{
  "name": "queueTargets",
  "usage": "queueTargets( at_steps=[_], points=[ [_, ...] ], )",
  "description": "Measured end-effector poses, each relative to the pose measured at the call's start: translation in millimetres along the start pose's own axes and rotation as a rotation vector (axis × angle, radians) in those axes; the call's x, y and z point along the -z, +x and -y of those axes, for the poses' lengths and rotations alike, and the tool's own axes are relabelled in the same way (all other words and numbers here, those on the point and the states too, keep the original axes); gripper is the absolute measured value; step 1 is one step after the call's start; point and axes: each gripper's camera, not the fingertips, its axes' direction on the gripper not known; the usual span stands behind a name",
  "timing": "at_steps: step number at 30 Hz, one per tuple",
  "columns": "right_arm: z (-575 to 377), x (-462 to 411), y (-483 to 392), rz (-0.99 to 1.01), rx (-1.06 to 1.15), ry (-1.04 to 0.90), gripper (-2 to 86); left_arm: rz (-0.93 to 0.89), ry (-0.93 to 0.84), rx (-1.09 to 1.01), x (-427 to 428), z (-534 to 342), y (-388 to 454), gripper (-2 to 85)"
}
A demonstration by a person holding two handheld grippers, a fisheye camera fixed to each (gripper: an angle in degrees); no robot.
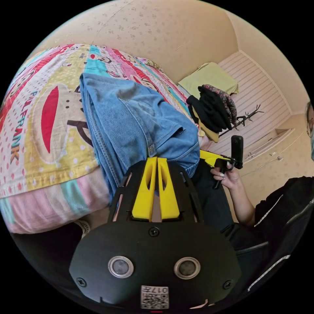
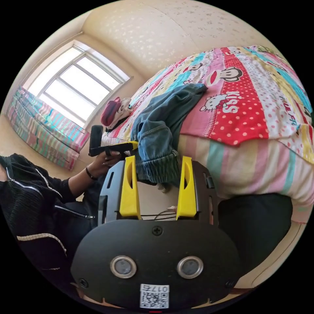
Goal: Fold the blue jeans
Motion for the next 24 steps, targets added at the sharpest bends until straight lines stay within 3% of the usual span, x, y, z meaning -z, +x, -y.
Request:
queueTargets(
  at_steps=[3, 7, 16, 20, 24],
  points=[
    [15, -18, 8, -0.08, 0.042, -0.112, 18.0, -0.003, -0.008, 0.0, 8, 6, -2, -1.0],
    [36, -32, 30, 0.114, 0.103, -0.253, 15.4, 0.044, -0.029, -0.062, 21, 15, 5, -1.0],
    [72, -65, 47, 0.216, 0.225, -0.603, 8.5, 0.003, -0.033, -0.052, 71, 24, -17, 0.8],
    [88, -35, 40, 0.342, 0.226, -0.535, 7.4, -0.026, 0.002, -0.128, 119, 24, -16, 5.0],
    [119, -5, 37, 0.438, 0.11, -0.478, 7.1, -0.172, 0.178, -0.231, 205, 11, -23, 7.3]
  ],
)
